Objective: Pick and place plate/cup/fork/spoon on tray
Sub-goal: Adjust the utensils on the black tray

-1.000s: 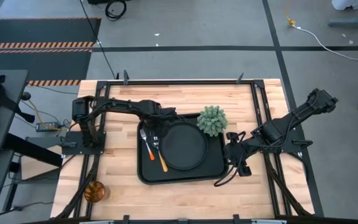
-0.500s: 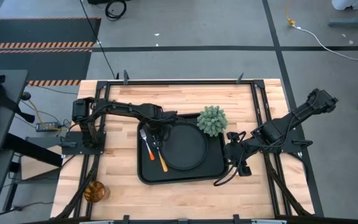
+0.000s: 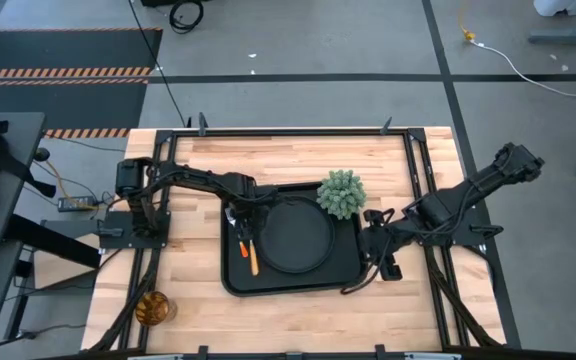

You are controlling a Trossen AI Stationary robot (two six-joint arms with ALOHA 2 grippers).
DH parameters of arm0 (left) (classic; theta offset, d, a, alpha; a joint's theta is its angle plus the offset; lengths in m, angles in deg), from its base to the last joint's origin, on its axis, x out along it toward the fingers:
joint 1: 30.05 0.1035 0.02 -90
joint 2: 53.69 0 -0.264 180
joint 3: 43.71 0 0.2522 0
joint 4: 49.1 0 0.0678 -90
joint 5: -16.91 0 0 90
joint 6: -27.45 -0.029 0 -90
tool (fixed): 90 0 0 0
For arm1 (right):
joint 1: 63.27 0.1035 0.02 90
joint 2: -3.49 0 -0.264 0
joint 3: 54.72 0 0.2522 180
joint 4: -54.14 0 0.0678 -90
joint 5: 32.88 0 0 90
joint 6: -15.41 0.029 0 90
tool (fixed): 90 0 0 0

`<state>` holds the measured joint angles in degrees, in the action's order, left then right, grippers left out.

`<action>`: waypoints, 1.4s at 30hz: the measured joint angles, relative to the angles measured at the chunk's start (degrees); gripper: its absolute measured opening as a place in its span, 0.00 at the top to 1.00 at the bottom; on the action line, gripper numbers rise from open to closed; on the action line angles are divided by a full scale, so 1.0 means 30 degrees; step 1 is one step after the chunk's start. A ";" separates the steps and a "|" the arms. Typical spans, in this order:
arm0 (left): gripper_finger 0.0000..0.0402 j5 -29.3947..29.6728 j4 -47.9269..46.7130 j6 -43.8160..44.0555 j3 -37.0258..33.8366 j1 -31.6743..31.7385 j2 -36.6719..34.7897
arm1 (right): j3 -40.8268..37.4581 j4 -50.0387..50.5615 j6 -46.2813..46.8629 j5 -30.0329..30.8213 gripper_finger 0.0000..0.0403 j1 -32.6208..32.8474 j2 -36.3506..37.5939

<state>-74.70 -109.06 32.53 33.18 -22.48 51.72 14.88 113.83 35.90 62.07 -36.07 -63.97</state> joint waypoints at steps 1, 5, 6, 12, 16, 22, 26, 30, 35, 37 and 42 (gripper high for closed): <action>0.41 0.0214 0.0106 -0.0006 -0.0006 0.0036 0.0000 | 0.0000 0.0007 0.0000 0.0007 0.59 -0.0107 0.0000; 0.41 0.1591 0.0590 0.0016 0.0036 0.0327 -0.0022 | 0.0000 0.0020 0.0058 -0.0057 0.59 -0.0301 0.0000; 0.41 0.1734 0.0575 0.0019 0.0033 0.0428 -0.0022 | 0.0000 0.0025 0.0093 -0.0060 0.59 -0.0314 0.0000; 0.41 0.1893 0.0546 0.0019 0.0029 0.0990 -0.0022 | 0.0000 0.0033 0.0109 -0.0117 0.59 -0.0320 0.0000; 0.41 0.1941 0.0368 -0.0319 0.0029 0.1317 -0.0022 | 0.0000 0.0033 0.0109 -0.0141 0.59 -0.0320 0.0000; 0.41 0.2047 -0.0491 -0.0414 0.0022 0.1416 -0.0044 | 0.0000 0.0033 -0.0082 -0.0146 0.59 -0.0320 0.0000; 0.41 0.2089 -0.0816 -0.0436 0.0147 0.1414 -0.0044 | 0.0000 0.0030 -0.0476 -0.0086 0.59 -0.0334 0.0000; 0.41 0.2398 -0.0724 -0.0635 0.0453 0.1414 -0.0044 | 0.0000 0.0033 -0.0525 -0.0073 0.59 -0.0460 0.0000; 0.41 0.2465 -0.0719 -0.1120 0.0841 0.1407 -0.0044 | 0.0000 0.0046 -0.0401 -0.0066 0.59 -0.0480 0.0000; 0.41 0.2458 -0.0722 -0.1133 0.0976 0.1407 -0.0044 | 0.0000 0.0040 -0.0393 -0.0066 0.59 -0.0480 0.0000; 0.41 0.2437 -0.0778 -0.1128 0.1122 0.1407 -0.0037 | 0.0000 0.0040 -0.0218 -0.0065 0.59 -0.0480 0.0000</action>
<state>-67.39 -111.39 29.15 36.55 -18.26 51.61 14.88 113.95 35.25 61.87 -37.51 -63.97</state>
